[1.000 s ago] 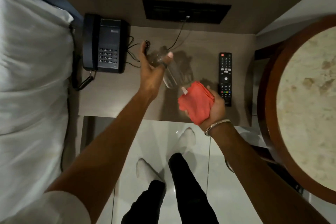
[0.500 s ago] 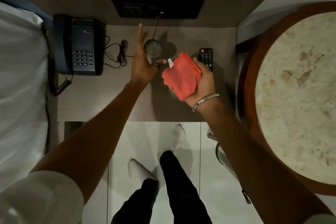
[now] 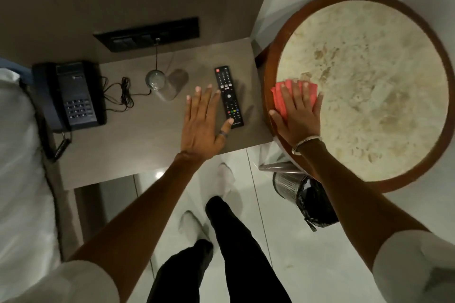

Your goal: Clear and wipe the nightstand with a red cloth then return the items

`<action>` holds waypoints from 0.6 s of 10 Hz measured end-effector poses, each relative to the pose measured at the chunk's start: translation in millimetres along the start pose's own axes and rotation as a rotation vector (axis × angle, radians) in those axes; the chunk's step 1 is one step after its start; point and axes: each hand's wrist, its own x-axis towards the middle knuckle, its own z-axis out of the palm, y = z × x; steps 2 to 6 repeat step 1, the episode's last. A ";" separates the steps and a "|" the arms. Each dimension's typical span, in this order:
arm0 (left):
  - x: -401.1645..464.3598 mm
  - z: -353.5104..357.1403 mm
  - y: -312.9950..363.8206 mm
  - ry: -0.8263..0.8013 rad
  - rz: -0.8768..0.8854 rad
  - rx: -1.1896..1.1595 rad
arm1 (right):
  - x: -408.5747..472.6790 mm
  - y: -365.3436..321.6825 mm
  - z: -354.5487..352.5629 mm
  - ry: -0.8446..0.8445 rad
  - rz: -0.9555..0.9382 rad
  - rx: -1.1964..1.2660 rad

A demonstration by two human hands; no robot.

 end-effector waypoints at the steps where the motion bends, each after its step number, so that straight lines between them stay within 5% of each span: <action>1: -8.9 -20.7 -2.6 0.091 -0.006 0.055 | -9.9 -16.6 -8.0 0.056 -0.004 0.015; 6: -8.9 -20.7 -2.6 0.091 -0.006 0.055 | -9.9 -16.6 -8.0 0.056 -0.004 0.015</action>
